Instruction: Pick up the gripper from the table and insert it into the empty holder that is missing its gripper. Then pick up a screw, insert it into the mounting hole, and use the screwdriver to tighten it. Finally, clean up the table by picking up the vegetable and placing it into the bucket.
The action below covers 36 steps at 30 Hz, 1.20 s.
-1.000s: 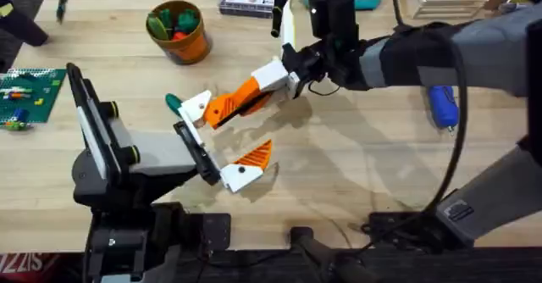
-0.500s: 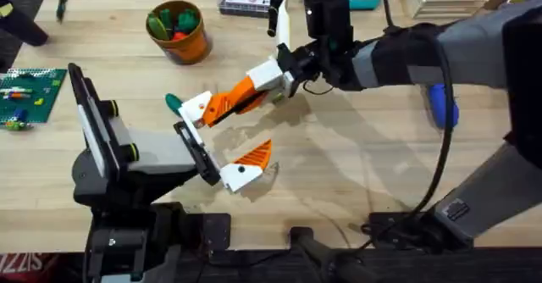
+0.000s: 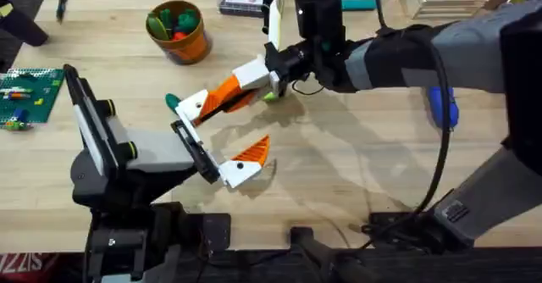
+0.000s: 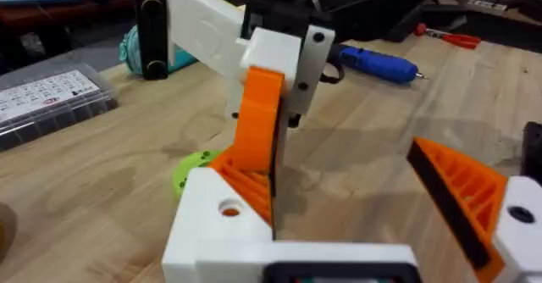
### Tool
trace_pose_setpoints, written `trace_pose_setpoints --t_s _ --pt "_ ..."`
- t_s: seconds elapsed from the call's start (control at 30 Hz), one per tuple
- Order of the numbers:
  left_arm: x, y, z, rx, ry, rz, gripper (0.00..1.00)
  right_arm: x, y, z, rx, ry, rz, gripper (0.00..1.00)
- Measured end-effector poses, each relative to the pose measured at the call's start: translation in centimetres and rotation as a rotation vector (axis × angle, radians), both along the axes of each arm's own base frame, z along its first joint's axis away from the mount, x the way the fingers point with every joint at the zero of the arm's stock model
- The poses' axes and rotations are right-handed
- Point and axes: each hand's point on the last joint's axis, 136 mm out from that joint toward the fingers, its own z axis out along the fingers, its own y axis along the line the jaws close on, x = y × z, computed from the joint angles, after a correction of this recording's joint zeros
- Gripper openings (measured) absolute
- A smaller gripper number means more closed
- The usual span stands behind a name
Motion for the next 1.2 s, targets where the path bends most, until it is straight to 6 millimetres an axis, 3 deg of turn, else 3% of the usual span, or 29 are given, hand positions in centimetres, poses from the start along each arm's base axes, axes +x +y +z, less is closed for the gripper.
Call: trace_pose_setpoints --t_s 0.4,0.53,0.7,0.73,0.83,0.87,1.2 --pt "0.2 0.2 0.0 0.0 0.0 0.017 0.978 0.3 0.4 0.0 -0.004 -0.009 -0.02 0.037" --pt "-0.1 -0.1 0.0 0.005 -0.01 -0.006 0.977 0.4 0.7 -0.1 0.006 -0.032 -0.025 0.22" --pt "-0.2 -0.2 0.0 0.008 -0.015 -0.017 0.977 0.5 0.6 -0.5 0.002 -0.021 -0.023 0.338" --pt "-0.3 -0.2 0.0 0.009 -0.017 -0.021 0.977 0.6 0.5 -0.5 -0.001 -0.014 -0.024 0.429" --pt "-0.5 -0.4 0.0 0.011 -0.02 -0.036 0.977 1.0 0.0 -0.4 0.004 -0.012 -0.028 0.885" --pt "-0.5 -0.4 0.0 0.011 -0.02 -0.039 0.977 1.2 -0.3 -0.4 0.006 -0.012 -0.032 0.959" --pt "-0.8 -0.6 0.0 0.011 -0.021 -0.054 0.976 6.9 -5.2 -0.4 -0.007 0.031 -0.195 0.995"
